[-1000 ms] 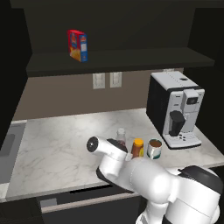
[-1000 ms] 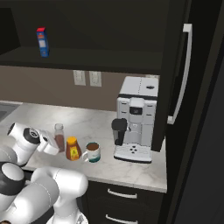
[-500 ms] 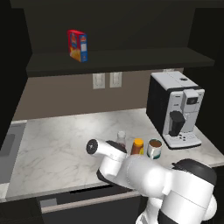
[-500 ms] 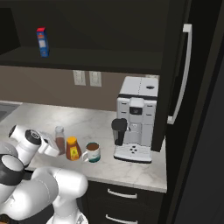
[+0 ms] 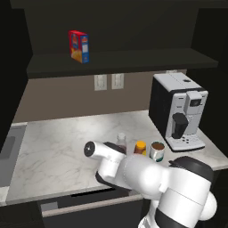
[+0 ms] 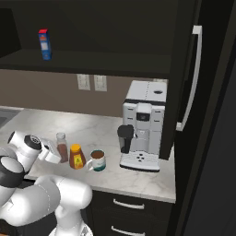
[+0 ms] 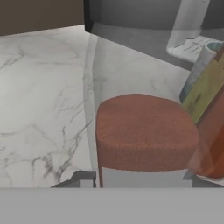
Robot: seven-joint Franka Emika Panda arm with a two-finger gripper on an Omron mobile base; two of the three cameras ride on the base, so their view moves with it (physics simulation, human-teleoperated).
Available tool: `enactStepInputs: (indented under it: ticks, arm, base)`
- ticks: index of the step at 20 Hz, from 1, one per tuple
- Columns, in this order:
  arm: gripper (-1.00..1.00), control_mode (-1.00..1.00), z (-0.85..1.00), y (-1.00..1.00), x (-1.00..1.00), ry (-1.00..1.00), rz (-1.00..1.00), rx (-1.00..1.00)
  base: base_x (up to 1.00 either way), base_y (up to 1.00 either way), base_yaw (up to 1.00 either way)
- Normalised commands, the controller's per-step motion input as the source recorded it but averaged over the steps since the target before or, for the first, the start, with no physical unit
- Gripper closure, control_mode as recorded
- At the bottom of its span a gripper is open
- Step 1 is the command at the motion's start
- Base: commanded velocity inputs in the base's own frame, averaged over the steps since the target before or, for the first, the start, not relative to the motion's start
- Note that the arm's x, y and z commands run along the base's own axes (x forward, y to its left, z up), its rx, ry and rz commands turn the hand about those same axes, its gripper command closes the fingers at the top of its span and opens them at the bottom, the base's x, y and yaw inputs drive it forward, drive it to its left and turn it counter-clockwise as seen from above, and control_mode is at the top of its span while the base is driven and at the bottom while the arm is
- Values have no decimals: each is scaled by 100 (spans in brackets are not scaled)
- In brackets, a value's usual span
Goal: Pick the cinnamon and honey bottle from the cabinet and place them next to the mug.
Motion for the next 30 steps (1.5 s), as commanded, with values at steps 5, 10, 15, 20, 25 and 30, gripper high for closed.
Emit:
enactStepInputs:
  ticks: [5, 10, 15, 20, 25, 30]
  arm:
    - [100, -100, 0, 0, 0, -2, -3, 0]
    - [100, -100, 0, 0, -5, 0, -1, 0]
    - [100, -100, 0, 0, -18, -1, -3, 0]
    - [100, -100, 0, 0, -15, -1, -3, 0]
    - [100, -100, -4, 0, 0, 0, -2, 0]
    - [-100, -100, 0, 0, 0, 0, 0, 0]
  base:
    - [0, 0, 0]
    - [0, 0, 0]
    - [0, 0, 0]
    - [0, 0, 0]
    - [0, 0, 0]
    - [0, 0, 0]
